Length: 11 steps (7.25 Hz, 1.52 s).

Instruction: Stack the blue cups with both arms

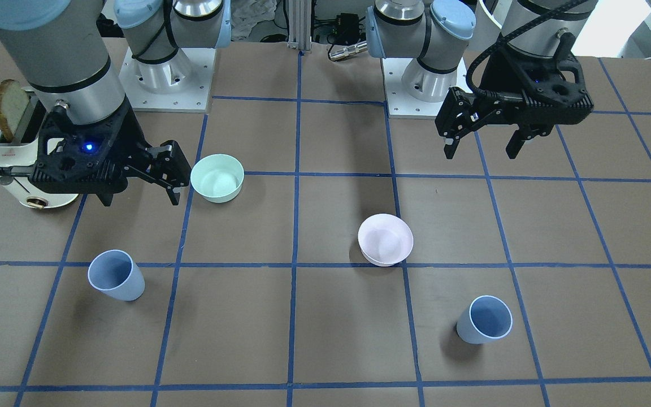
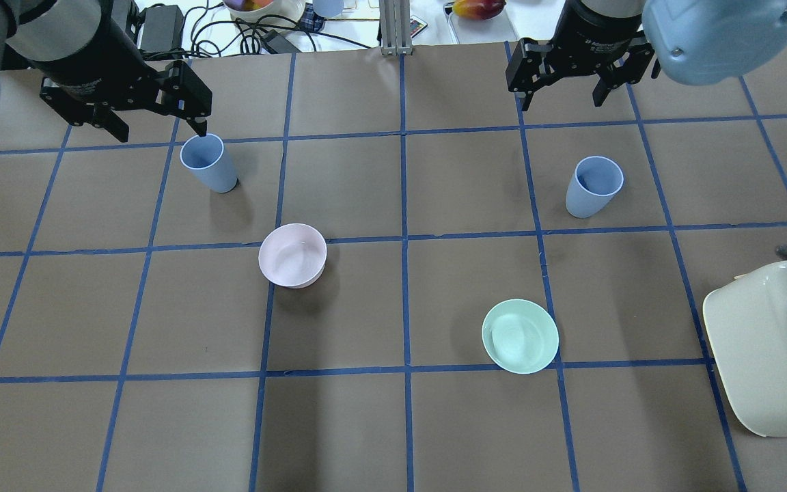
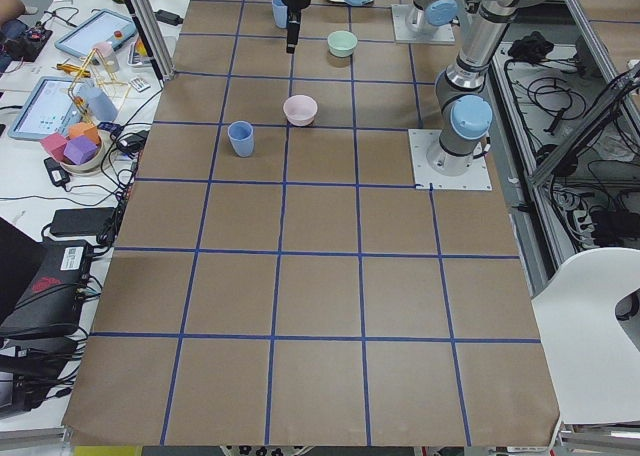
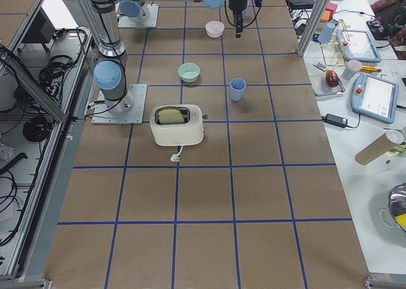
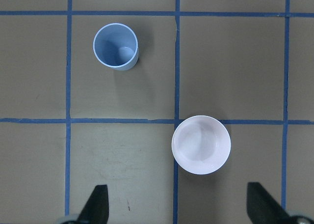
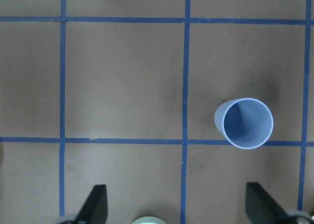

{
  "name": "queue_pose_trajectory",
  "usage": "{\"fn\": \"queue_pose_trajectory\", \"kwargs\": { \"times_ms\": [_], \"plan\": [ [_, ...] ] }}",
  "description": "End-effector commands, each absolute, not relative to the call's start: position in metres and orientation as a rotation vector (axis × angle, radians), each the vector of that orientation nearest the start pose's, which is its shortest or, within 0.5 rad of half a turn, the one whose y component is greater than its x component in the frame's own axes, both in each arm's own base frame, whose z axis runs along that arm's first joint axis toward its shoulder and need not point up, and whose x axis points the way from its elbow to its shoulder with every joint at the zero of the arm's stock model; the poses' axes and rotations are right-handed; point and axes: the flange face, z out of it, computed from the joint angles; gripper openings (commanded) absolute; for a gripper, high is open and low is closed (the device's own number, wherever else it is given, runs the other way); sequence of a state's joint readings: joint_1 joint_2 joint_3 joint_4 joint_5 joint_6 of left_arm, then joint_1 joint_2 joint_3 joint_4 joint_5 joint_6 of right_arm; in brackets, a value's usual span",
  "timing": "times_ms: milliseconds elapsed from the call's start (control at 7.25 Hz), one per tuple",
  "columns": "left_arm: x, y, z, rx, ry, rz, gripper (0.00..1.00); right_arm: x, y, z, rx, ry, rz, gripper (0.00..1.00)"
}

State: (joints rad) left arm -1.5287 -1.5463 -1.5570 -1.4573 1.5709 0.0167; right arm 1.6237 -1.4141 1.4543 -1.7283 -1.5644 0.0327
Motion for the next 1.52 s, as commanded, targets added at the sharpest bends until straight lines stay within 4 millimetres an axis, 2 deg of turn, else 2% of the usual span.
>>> {"fn": "queue_pose_trajectory", "kwargs": {
  "times_ms": [0, 552, 690, 828, 966, 1103, 1241, 1379],
  "plan": [
    [-0.113, -0.500, 0.518, -0.038, 3.128, -0.236, 1.00, 0.163, -0.558, 0.486, -0.050, 3.134, -0.188, 1.00],
    [-0.112, -0.500, 0.519, -0.041, 3.128, -0.238, 1.00, 0.162, -0.562, 0.476, -0.041, 3.135, -0.178, 1.00],
    [-0.109, -0.506, 0.516, -0.048, 3.128, -0.231, 1.00, 0.159, -0.563, 0.477, -0.038, 3.137, -0.181, 1.00],
    [-0.100, -0.519, 0.522, -0.006, 3.132, -0.253, 1.00, 0.156, -0.567, 0.470, -0.034, 3.135, -0.166, 1.00],
    [-0.097, -0.540, 0.504, 0.120, 3.128, -0.200, 1.00, 0.144, -0.575, 0.462, 0.002, 3.132, -0.149, 1.00],
    [-0.093, -0.577, 0.465, 0.205, 3.115, -0.195, 1.00, 0.135, -0.585, 0.459, 0.026, 3.128, -0.142, 1.00],
    [-0.089, -0.612, 0.425, 0.281, 3.092, -0.219, 1.00, 0.110, -0.595, 0.447, -0.024, 3.138, -0.116, 1.00],
    [-0.085, -0.638, 0.385, 0.297, 3.098, -0.161, 1.00, 0.062, -0.613, 0.427, -0.041, 3.130, -0.082, 1.00]
  ]
}}
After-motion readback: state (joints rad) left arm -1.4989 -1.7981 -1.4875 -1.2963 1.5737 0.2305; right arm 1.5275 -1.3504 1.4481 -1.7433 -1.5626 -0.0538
